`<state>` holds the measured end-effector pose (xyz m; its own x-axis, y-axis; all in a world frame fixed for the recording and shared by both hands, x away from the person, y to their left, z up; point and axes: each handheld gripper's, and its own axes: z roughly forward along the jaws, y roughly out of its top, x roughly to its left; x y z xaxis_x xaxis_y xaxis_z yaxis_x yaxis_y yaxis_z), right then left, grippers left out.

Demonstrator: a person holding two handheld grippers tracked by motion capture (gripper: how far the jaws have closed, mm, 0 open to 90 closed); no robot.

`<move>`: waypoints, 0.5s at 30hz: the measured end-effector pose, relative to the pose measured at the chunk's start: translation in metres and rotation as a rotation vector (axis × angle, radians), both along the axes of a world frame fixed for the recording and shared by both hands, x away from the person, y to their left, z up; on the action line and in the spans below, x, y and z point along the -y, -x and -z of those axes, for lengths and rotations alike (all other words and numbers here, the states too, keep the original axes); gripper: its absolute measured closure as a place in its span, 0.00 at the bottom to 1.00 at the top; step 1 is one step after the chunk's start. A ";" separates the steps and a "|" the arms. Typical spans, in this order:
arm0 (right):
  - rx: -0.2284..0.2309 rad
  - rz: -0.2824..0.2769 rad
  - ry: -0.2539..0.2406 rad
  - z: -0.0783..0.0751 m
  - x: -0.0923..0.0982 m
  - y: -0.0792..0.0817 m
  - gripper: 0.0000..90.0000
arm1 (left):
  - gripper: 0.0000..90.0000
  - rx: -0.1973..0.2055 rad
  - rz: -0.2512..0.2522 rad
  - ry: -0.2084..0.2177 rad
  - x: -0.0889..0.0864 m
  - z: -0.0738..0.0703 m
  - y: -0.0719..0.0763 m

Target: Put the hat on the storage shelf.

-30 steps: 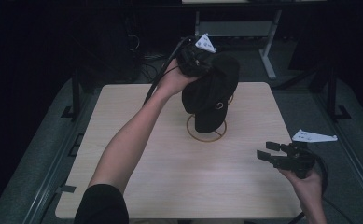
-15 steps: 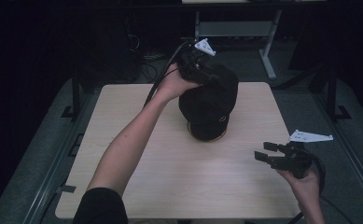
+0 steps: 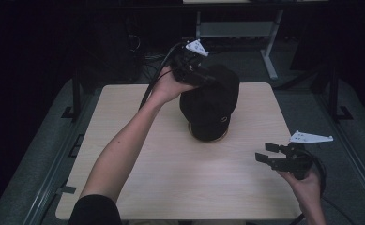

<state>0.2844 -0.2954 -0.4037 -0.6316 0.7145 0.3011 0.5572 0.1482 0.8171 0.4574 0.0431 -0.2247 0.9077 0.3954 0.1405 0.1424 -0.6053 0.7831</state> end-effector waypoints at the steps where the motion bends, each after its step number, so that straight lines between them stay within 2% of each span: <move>1: -0.004 0.001 0.001 0.000 0.000 0.000 0.31 | 0.60 -0.001 0.002 0.004 -0.003 0.000 0.002; 15: -0.002 0.012 0.021 0.001 -0.004 -0.001 0.27 | 0.53 -0.013 -0.042 0.057 -0.031 0.007 0.010</move>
